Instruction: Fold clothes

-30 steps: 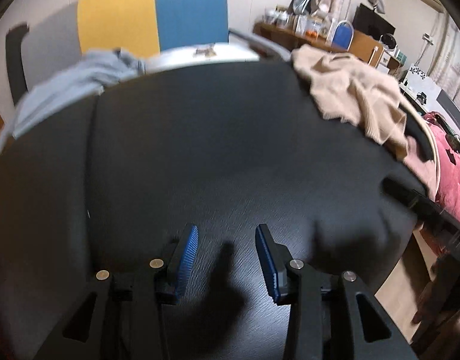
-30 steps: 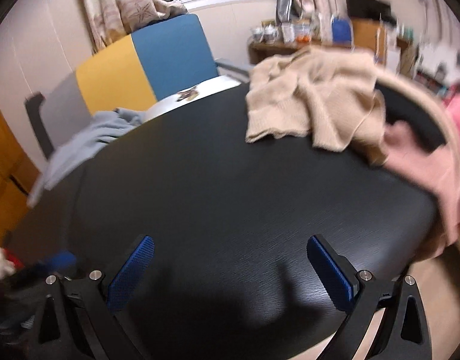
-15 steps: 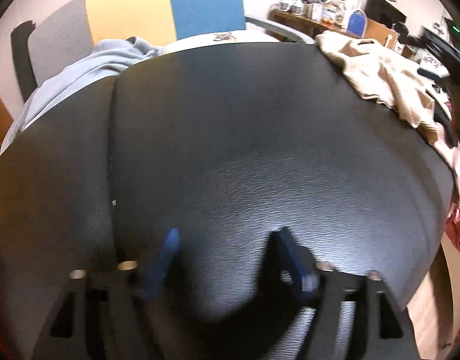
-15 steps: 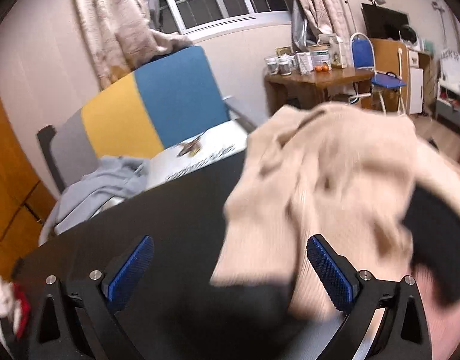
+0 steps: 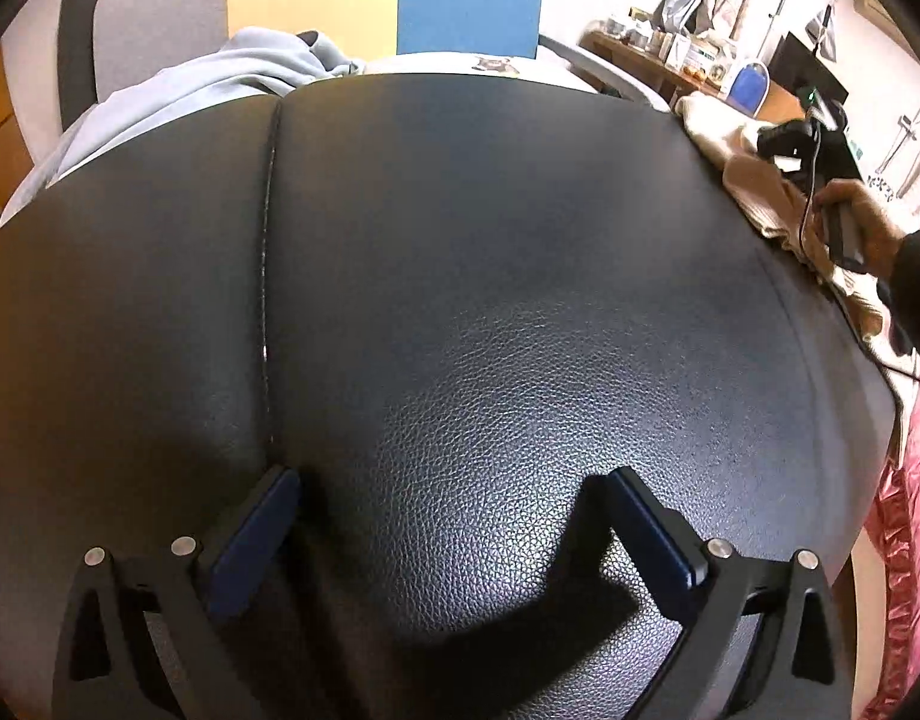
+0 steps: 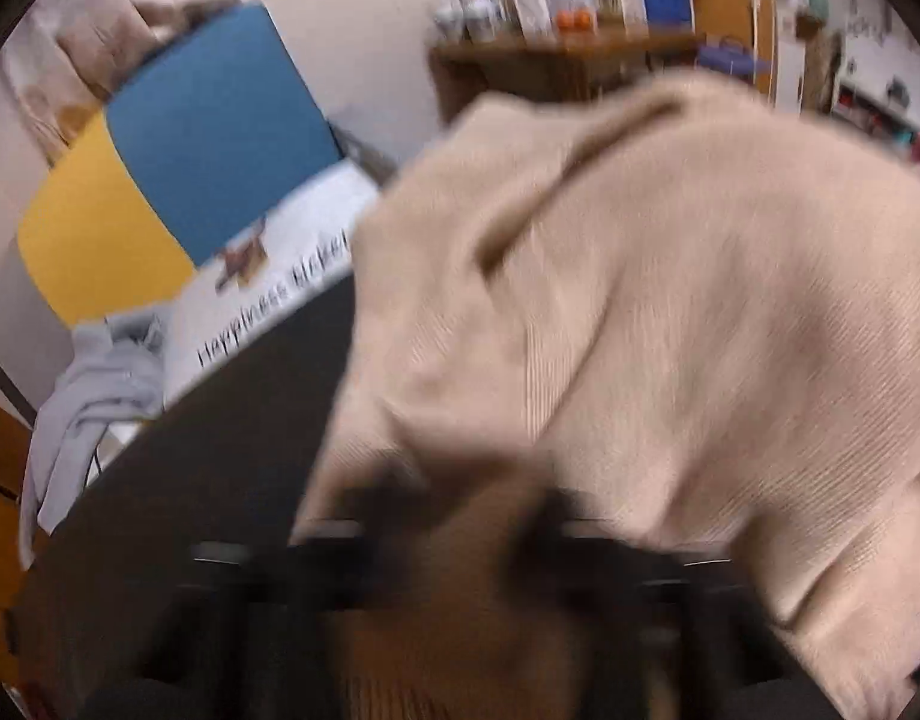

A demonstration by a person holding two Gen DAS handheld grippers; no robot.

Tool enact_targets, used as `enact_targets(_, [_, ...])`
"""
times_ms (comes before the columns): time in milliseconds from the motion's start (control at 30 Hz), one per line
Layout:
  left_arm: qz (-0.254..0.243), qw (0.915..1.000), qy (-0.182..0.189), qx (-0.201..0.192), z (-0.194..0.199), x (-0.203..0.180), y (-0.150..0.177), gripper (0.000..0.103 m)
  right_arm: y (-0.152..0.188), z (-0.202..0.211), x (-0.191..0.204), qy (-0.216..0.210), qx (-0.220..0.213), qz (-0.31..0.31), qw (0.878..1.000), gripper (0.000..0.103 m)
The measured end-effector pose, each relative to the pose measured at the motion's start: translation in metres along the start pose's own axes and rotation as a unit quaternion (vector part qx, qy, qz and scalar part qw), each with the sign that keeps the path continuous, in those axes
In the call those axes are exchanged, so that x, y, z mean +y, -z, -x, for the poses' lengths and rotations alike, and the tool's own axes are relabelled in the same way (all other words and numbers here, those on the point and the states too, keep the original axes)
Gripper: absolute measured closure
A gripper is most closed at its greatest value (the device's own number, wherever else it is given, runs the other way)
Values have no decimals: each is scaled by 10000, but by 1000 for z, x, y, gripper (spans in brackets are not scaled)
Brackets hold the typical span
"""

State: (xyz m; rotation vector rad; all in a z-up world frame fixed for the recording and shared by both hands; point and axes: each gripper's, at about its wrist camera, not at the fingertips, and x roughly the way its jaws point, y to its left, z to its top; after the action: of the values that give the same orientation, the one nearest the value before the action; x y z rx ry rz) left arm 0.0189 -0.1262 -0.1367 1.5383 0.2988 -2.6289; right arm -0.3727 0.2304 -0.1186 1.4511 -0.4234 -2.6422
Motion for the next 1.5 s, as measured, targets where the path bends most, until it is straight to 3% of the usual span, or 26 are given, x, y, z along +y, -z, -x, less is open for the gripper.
enact_targets(67, [-61, 10000, -7, 75, 1, 0, 0, 1, 7, 5, 3, -280, -7, -7, 9996, 90])
enact_targets(133, [-17, 9999, -40, 148, 7, 4, -2, 11, 19, 16, 9, -832, 51, -49, 9965, 93])
enact_targets(200, [-67, 9998, -86, 153, 13, 5, -10, 32, 34, 30, 22, -1484, 132, 49, 9888, 93])
enact_targets(300, [-30, 9994, 284, 185, 20, 2, -31, 34, 85, 60, 34, -2011, 247, 271, 9789, 93])
enact_targets(400, [-66, 9979, 639, 87, 27, -13, -60, 34, 140, 92, 46, -2478, 362, 501, 9669, 86])
enact_targets(467, [-340, 9960, 822, -66, 34, -33, -81, 34, 171, 113, 41, -2690, 327, 535, 9611, 66])
enact_targets(500, [-601, 9942, 873, -167, 38, -50, -92, 34, 186, 126, 35, -2646, 245, 527, 9626, 45])
enact_targets(533, [-862, 9916, 924, -267, 42, -67, -103, 34, 198, 137, 29, -2561, 160, 526, 9651, 30])
enact_targets(633, [-1646, 9804, 993, -427, 38, -131, -137, 34, 227, 162, 8, -2406, 32, 447, 9696, 26])
enact_targets(700, [-2016, 9731, 1020, -459, 46, -153, -135, 34, 241, 171, -5, -2115, 30, 495, 9761, 23])
enact_targets(767, [-2224, 9680, 1117, -324, 47, -186, -133, 34, 248, 179, -17, -1878, 24, 513, 9809, 23])
enact_targets(900, [-2464, 9620, 1177, -32, 3, -263, -166, 34, 249, 188, -38, -1884, 12, 443, 9811, 15])
enact_targets(1067, [-2885, 9558, 558, -109, -33, -321, -195, 34, 243, 182, -29, -2061, -202, 373, 9776, 14])
enact_targets(1233, [-3153, 9482, -376, 73, -80, -345, -209, 35, 242, 173, -44, -2193, -230, 159, 9753, 11])
enact_targets(1300, [-3235, 9426, -786, 245, -103, -349, -209, 51, 240, 168, -53, -2173, -230, 56, 9758, 10])
enact_targets(1333, [-3141, 9456, -756, 377, -111, -345, -209, 57, 239, 166, -57, -2139, -274, 19, 9765, 10])
enact_targets(1400, [-2853, 9550, -430, 683, -125, -334, -211, 90, 235, 167, -64, -2032, -408, 14, 9783, 10])
enact_targets(1500, [-2567, 9640, -6, 698, -129, -324, -215, 93, 225, 168, -70, -1856, -579, 102, 9809, 8])
